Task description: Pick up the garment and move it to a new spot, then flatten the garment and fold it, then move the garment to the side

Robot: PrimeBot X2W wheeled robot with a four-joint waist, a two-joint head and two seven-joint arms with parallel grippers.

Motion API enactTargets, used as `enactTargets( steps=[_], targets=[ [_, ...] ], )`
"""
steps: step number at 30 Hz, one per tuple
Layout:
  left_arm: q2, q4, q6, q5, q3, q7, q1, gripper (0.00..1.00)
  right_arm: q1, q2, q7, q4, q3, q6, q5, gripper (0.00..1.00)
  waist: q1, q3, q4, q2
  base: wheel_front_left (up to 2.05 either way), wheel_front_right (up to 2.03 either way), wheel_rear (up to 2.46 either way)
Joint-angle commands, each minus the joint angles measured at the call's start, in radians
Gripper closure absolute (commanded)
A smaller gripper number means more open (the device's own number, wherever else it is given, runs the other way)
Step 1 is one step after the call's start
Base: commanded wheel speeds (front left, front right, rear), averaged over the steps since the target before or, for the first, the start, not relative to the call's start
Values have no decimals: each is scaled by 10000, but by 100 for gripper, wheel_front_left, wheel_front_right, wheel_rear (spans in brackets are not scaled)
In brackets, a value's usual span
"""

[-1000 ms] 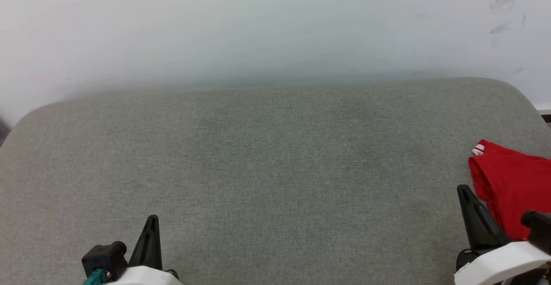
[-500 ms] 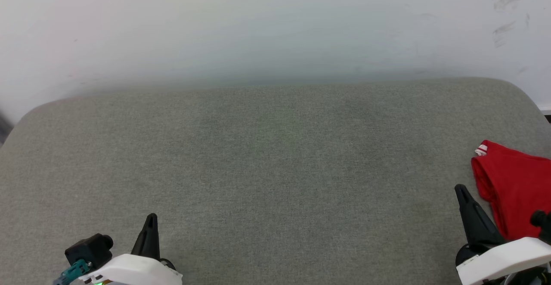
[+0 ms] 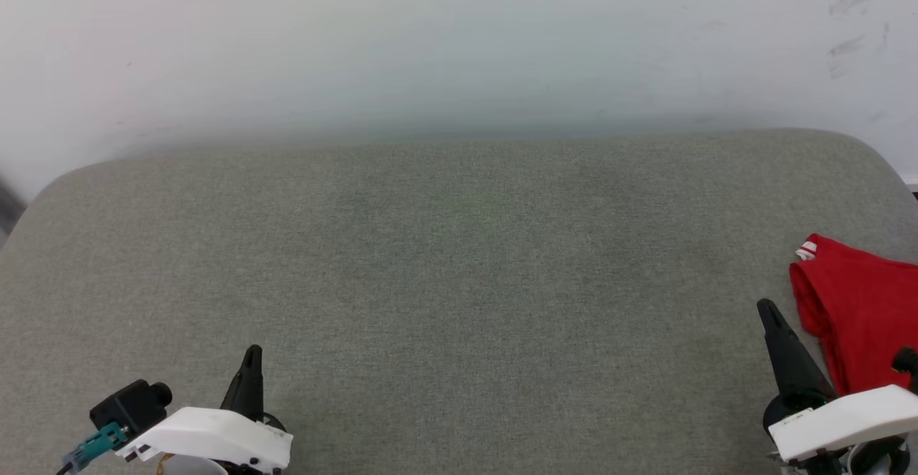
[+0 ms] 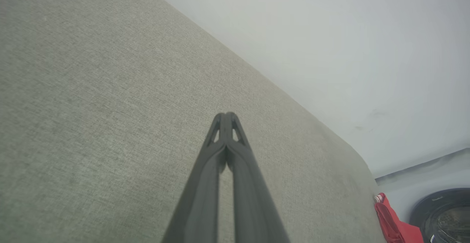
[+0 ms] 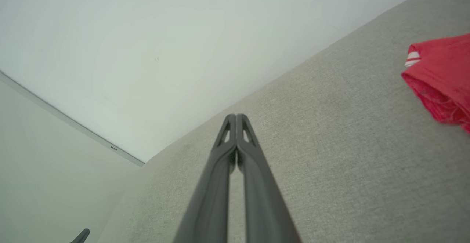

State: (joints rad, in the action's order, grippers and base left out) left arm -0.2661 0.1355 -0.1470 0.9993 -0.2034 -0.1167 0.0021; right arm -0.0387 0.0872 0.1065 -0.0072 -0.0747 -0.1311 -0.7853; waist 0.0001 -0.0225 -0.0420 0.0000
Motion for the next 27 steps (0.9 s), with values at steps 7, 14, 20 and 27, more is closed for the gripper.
enactTargets(
  steps=[7, 14, 20, 27],
  targets=[
    [209, 35, 395, 822, 454, 259, -387, 100, 396, -54, -3, 230, -71, 2, -1101, 100, -1, 21, 34, 0, 0, 0, 0],
    [423, 151, 681, 1463, 750, 474, -473, 100, 546, -89, 4, 497, -107, 2, -1939, 100, -1, 41, 66, 0, 0, 0, 0],
    [594, 246, 908, 1981, 991, 654, -553, 100, 648, -116, 10, 711, -138, 2, -2622, 100, -1, 58, 95, 0, 0, 0, 0],
    [777, 355, 1171, 2547, 1259, 861, -637, 100, 758, -147, 16, 949, -172, 3, -3366, 100, -1, 78, 128, 0, 0, 0, 0]
  ],
)
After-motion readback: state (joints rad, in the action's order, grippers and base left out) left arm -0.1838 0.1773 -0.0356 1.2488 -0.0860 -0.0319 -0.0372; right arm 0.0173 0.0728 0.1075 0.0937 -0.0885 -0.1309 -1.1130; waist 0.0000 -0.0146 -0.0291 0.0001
